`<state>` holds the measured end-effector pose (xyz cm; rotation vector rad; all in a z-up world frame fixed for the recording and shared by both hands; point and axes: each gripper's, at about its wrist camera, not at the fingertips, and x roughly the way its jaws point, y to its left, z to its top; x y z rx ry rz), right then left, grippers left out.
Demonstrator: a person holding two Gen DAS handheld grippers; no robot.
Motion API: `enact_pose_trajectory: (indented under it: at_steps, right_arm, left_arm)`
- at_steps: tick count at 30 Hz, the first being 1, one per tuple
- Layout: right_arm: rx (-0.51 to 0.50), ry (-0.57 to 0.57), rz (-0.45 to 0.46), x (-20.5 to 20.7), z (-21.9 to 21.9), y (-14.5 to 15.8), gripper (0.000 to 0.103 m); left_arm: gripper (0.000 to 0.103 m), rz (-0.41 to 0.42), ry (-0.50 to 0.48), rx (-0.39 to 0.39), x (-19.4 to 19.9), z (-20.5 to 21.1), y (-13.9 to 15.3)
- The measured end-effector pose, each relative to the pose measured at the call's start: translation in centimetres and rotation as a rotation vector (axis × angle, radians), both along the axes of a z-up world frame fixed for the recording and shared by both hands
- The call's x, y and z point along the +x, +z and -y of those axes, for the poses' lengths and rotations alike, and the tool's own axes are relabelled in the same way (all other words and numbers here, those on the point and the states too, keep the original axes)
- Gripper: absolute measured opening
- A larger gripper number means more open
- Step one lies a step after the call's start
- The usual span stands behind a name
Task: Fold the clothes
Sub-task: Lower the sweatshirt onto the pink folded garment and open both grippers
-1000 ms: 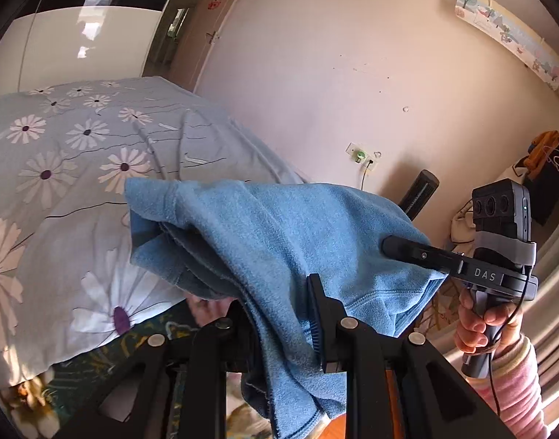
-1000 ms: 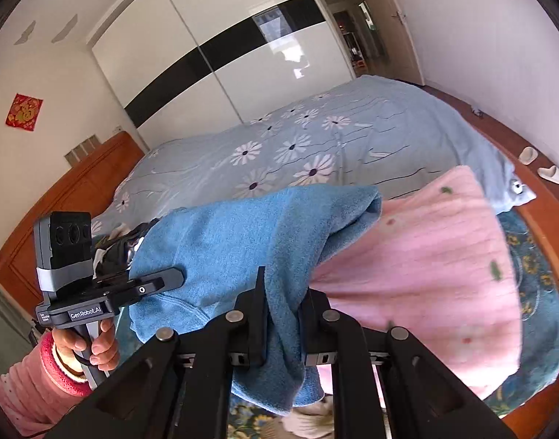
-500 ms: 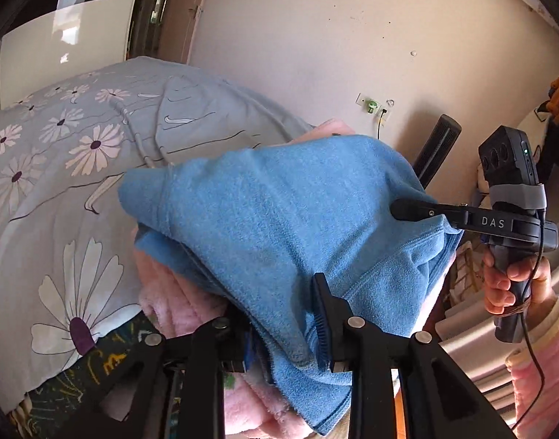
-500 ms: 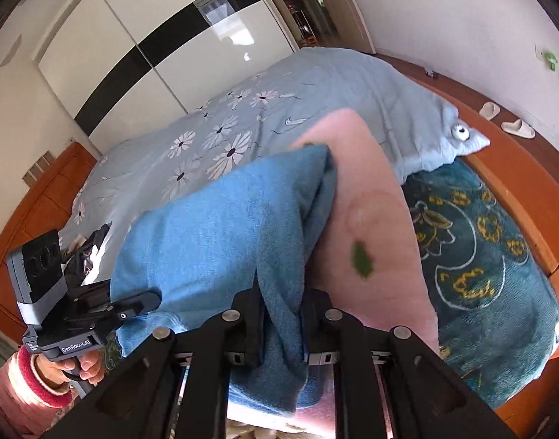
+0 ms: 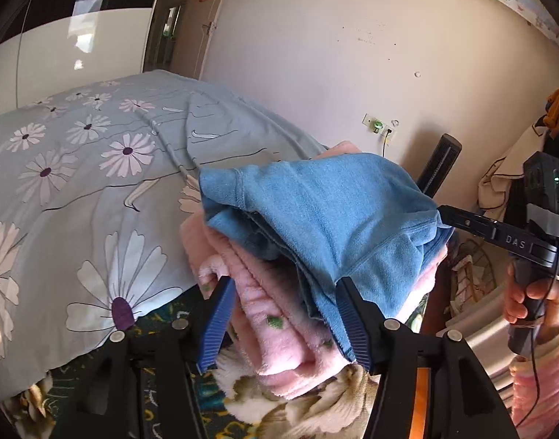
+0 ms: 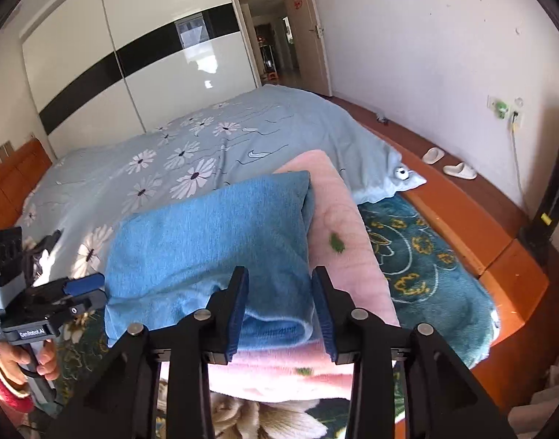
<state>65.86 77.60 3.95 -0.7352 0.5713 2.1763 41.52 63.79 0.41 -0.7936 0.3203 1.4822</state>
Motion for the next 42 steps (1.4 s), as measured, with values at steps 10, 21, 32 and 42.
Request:
enact_pose_trajectory:
  at_steps: [10, 21, 32, 42]
  right_arm:
    - [0.059, 0.042, 0.087, -2.6, 6.6, -1.1, 0.068]
    - [0.056, -0.002, 0.183, -3.8, 9.1, -3.0, 0.093]
    - [0.084, 0.004, 0.248, -4.7, 13.3, -2.4, 0.103]
    - [0.077, 0.032, 0.247, -4.5, 16.1, -1.7, 0.103]
  left_arm:
    - [0.095, -0.098, 0.022, -0.053, 1.9, 2.4, -1.5]
    - [0.103, -0.042, 0.059, -0.089, 1.7, 5.3, -2.8]
    - [0.103, -0.102, 0.131, -0.064, 3.1, 8.9, -0.8]
    - [0.103, -0.140, 0.188, -0.075, 3.6, 11.5, -0.3]
